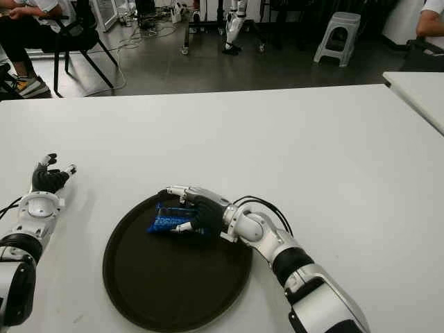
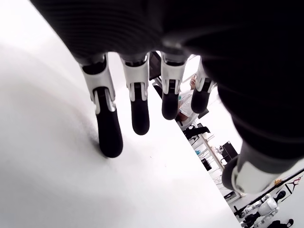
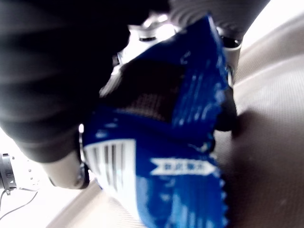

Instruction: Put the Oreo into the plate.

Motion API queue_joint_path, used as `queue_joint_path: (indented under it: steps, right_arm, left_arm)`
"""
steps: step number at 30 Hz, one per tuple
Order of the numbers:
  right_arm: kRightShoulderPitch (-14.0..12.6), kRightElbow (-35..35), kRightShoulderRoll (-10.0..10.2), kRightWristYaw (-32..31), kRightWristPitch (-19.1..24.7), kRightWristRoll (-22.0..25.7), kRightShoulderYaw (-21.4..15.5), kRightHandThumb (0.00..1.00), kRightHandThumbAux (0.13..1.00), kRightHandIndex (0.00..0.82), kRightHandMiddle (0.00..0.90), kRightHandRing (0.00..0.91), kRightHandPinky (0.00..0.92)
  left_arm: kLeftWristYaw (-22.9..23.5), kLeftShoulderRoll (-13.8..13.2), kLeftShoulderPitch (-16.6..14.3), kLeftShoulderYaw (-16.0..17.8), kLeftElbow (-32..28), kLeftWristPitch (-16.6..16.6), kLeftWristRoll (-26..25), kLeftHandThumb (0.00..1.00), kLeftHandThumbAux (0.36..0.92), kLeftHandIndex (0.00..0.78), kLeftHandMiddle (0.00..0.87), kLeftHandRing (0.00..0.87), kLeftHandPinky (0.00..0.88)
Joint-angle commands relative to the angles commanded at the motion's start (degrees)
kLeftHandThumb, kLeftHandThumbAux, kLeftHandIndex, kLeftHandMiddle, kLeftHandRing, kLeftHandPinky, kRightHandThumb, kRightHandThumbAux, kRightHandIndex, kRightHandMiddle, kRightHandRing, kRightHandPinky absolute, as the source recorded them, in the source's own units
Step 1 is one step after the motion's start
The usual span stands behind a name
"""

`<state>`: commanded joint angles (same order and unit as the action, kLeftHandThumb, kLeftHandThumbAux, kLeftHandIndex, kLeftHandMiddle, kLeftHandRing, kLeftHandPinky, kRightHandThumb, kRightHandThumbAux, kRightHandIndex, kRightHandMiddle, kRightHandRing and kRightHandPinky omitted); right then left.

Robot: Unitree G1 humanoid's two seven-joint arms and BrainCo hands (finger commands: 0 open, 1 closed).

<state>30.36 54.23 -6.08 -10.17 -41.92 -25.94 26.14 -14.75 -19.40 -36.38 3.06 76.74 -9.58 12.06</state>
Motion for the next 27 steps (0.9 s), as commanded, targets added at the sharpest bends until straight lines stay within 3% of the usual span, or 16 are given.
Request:
queue_joint_path:
  steps: [6,18,24,27]
  right_arm:
    - [0.27,0.47,-0.43,-0.7,-0.5,0.56,-0.28,0.259,0.682,0.053,0.135,0.118,0.093]
    - [1.55,2.63,-0.5,-1.38,-1.52,1.91,-1.13,0.308,0.685,0.057,0.156,0.159,0.166]
    - [1.99,3.8,-0.29,-0.79,-2.24,2.92,-2.3,0.28,0.674,0.048,0.158,0.174,0.2]
    - [2.16,4.51,-0.2,0.13,-3.01,3.08,-3.02,0.25,0.652,0.035,0.152,0.164,0.174]
  left_arm:
    - [-0.06,0.04,-0.01,0.12,-0.01,-0.12,-0.12,0.365,0.609,0.0,0.124,0.147,0.149]
    - [-0.42,-0.03,-0.07,-0.42,0.03,0.12,0.47,0.373,0.628,0.0,0.126,0.144,0.134]
    - [-0.38,-0.04,-0.13,-0.63,0.06,0.4,0.62,0.362,0.623,0.0,0.131,0.15,0.141]
    - [-0.38,0.03,-0.11,-0.47,0.03,0.3,0.43,0.37,0.622,0.0,0.128,0.139,0.126]
